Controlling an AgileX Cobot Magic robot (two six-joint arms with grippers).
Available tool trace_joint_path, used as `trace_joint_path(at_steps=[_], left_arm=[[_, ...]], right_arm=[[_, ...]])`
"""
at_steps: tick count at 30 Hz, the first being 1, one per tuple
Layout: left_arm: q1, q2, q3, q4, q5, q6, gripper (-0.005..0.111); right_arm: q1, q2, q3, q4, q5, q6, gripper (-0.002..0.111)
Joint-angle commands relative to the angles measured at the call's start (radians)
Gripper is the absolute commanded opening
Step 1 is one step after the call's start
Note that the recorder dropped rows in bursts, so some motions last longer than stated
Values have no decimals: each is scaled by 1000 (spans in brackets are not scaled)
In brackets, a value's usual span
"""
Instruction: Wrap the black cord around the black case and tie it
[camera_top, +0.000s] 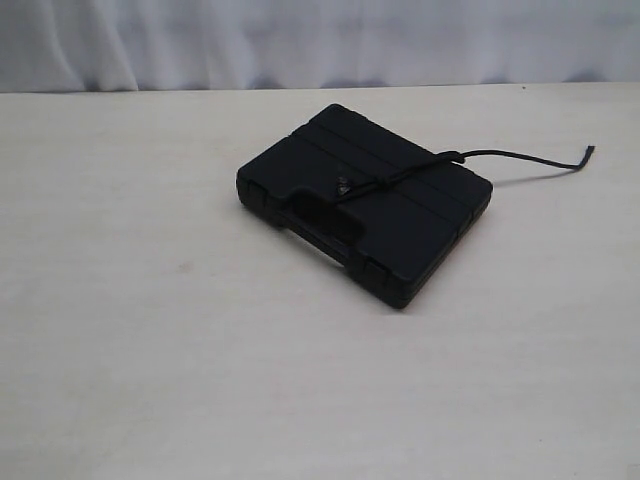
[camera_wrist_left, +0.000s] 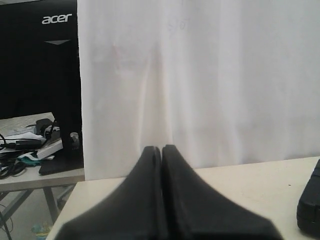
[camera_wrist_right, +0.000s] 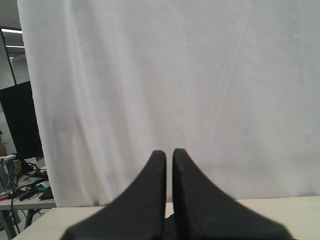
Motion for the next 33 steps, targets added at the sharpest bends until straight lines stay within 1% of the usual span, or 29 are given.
trace_joint_path(at_steps=[1,5,8,13,20,28,33], left_arm=[[1,-2,3,-1,-14,-4,0],[1,-2,3,24,20,-4,0],[1,-2,3,53,72,-4,0],[1,-2,3,53,155,2,0],[1,-2,3,53,272,129,0],[1,-2,3,49,357,120,0],[1,-2,3,49,357,12,0]], right_arm=[[-1,-3,3,-11,-5,1,4],[-1,-3,3,-11,-5,1,4],[-1,-3,3,-11,-5,1,4],[-1,-3,3,-11,-5,1,4],[-1,-3,3,-11,-5,1,4],[-1,-3,3,-11,-5,1,4],[-1,-3,3,-11,-5,1,4]])
